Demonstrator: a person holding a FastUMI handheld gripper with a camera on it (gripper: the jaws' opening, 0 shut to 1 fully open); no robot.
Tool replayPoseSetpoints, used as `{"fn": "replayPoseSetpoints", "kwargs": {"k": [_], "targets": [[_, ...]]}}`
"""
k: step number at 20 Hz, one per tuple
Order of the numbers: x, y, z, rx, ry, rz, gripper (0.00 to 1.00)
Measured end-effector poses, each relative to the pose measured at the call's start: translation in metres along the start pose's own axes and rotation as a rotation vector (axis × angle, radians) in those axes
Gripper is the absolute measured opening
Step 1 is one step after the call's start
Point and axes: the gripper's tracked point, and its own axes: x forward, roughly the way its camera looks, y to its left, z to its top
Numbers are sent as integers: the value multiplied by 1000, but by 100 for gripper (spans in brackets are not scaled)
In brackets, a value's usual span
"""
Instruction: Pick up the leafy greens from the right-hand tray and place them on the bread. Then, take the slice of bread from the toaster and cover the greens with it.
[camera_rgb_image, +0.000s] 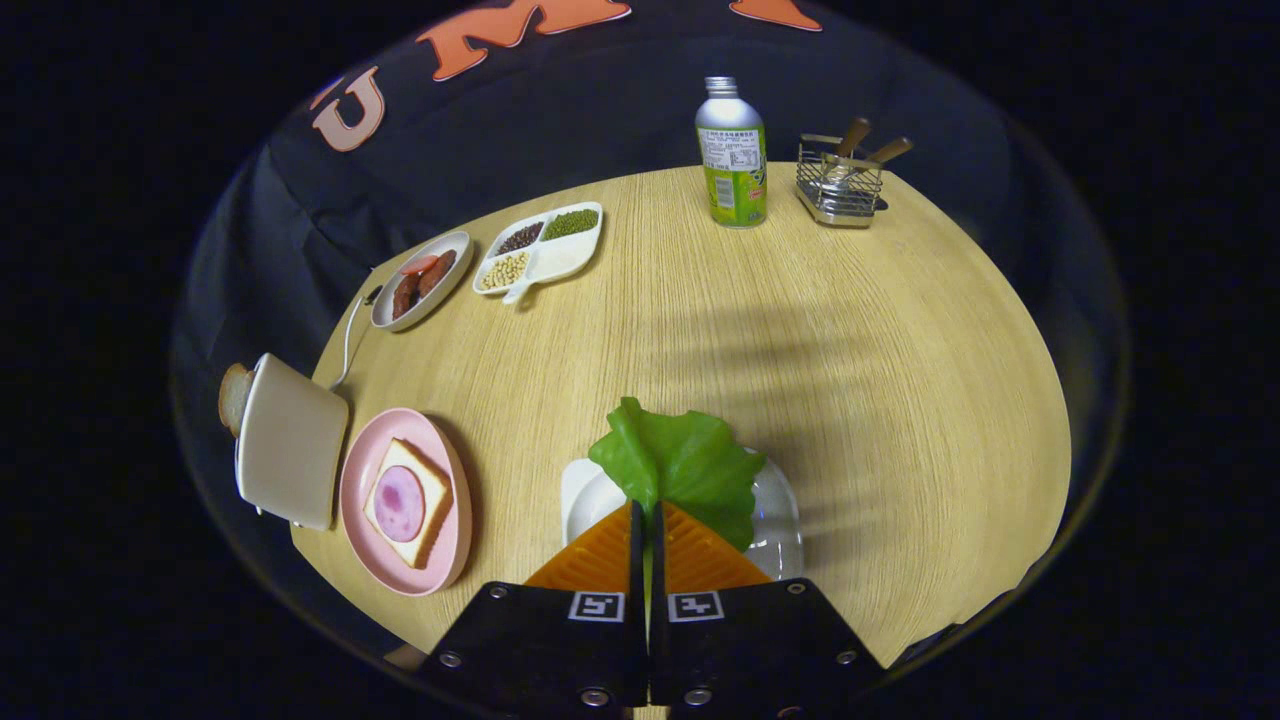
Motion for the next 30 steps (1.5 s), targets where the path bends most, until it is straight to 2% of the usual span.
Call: {"fn": "replayPoseSetpoints", "kwargs": {"k": [6,15,25,30], "targets": [[-27,47,27,-65,-79,79,2],[-43,123,32,-188,-108,176,2],[-32,172,16,-268,-62,216,2],[-17,188,7,-307,-32,205,2]]}}
